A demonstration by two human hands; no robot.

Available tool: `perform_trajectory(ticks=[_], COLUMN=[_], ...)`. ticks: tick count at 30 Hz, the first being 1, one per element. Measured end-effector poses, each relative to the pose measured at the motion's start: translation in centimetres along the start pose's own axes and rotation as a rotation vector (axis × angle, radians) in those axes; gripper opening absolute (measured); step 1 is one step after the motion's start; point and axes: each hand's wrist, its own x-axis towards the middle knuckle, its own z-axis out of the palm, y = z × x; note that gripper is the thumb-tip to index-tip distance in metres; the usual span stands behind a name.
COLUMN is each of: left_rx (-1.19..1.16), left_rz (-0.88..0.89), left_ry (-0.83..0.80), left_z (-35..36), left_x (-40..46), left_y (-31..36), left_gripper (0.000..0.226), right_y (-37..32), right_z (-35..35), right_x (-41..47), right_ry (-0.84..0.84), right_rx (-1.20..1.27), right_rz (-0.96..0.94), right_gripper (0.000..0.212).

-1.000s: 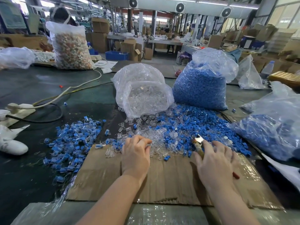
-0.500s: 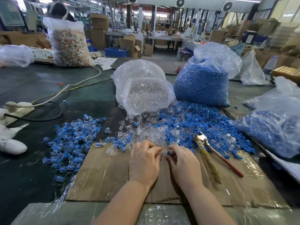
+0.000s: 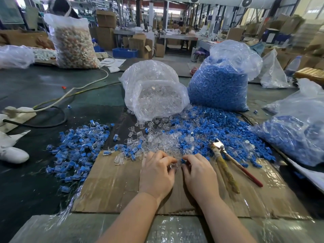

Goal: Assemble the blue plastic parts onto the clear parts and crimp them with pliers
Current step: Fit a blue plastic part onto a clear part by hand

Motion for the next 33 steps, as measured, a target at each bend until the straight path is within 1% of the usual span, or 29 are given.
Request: perform_trajectory(ticks=[4,10,14,16,18,20,22,26,29,33], left_rx=[-0.014,-0.059,-0.112,-0.151,-0.175,-0.175,-0.179,-0.15,-0.136,-0.135], left_rz=[-0.001,0.027,0.06,0.039,0.021,0.022,0.023,0.031,0.061,0.068], left_ry=[-0.003,-0.004,0.06,0.085,0.077,0.059,0.053,0.065,0.069,0.077], left_z=[0.1,0.1,-0.1,-0.2,-0.3,-0.4,-0.5,-0.7,-0.8,-0.6], left_x=[0.0,0.0,-0.1,-0.1,-0.2,-0.3,-0.3,-0.4,-0.4,-0.4], left_y=[0.0,-0.1,0.1,0.4,0.6,0.7,0.8,0.9,1.0,1.0], left_gripper=[0.022,0.02,0.013,0.013,0.012,0.011,0.012,0.019,0.021,0.029], right_y=[0.1,0.3,0.3,0.3,0.4,0.4,0.3,0.3,0.4,0.3], right_z=[0.1,0.1,-0.1,-0.1,-0.2,-0.2,-0.2,-0.2,-0.2,-0.4], right_x=[0.2,0.1,-0.2,-0.3,-0.3,-0.3,-0.4,-0.4,-0.4,-0.4], right_ry=[-0.03,-0.026,0.014,0.031,0.046,0.054,0.042,0.03,0.037,0.044], right_rx=[-0.021,0.02,0.075,0.085,0.095,0.104,0.102,0.104,0.104,0.146], right_rz=[0.011,0.008,0.014,0.017,0.021,0.019,0.009,-0.011,0.011,0.034], right_gripper=[0.013,0.011,0.004,0.002,0.005,0.016,0.023,0.02,0.021,0.01])
